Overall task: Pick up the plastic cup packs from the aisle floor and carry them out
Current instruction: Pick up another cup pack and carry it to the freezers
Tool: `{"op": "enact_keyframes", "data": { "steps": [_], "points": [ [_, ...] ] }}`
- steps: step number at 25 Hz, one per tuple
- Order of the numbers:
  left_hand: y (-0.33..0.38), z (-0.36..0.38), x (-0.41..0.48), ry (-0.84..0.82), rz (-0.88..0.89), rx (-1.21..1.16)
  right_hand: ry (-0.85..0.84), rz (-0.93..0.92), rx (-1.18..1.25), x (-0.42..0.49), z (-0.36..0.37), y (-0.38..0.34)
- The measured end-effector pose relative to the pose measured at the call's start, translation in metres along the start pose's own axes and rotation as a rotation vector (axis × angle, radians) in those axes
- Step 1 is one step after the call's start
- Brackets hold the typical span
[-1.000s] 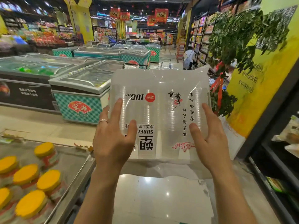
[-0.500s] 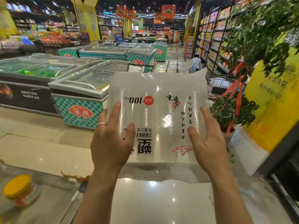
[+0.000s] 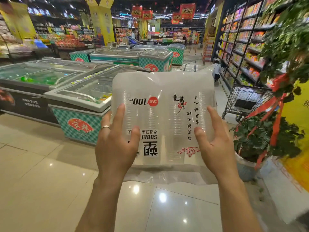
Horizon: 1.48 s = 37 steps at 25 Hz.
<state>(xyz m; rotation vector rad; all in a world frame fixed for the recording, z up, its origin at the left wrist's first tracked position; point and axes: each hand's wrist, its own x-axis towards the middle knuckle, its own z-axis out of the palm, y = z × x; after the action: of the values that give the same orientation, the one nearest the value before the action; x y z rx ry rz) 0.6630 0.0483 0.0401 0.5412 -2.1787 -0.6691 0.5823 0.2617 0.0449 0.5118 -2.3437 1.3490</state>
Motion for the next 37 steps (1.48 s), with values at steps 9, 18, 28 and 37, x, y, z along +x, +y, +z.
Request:
{"op": "enact_keyframes", "data": {
  "steps": [9,18,28,37],
  "points": [
    [-0.023,0.112,0.106,-0.003,-0.032,-0.011,-0.024,-0.007,0.003,0.129,0.076,0.069],
    [-0.092,0.23,0.295,-0.035,-0.063,-0.047,-0.01,-0.002,-0.023,0.31,0.21,0.104],
    [-0.159,0.319,0.472,-0.011,-0.051,-0.037,-0.033,-0.048,-0.007,0.477,0.344,0.127],
    [-0.183,0.433,0.577,-0.002,-0.082,-0.002,-0.088,-0.05,0.07,0.612,0.426,0.203]
  ]
}}
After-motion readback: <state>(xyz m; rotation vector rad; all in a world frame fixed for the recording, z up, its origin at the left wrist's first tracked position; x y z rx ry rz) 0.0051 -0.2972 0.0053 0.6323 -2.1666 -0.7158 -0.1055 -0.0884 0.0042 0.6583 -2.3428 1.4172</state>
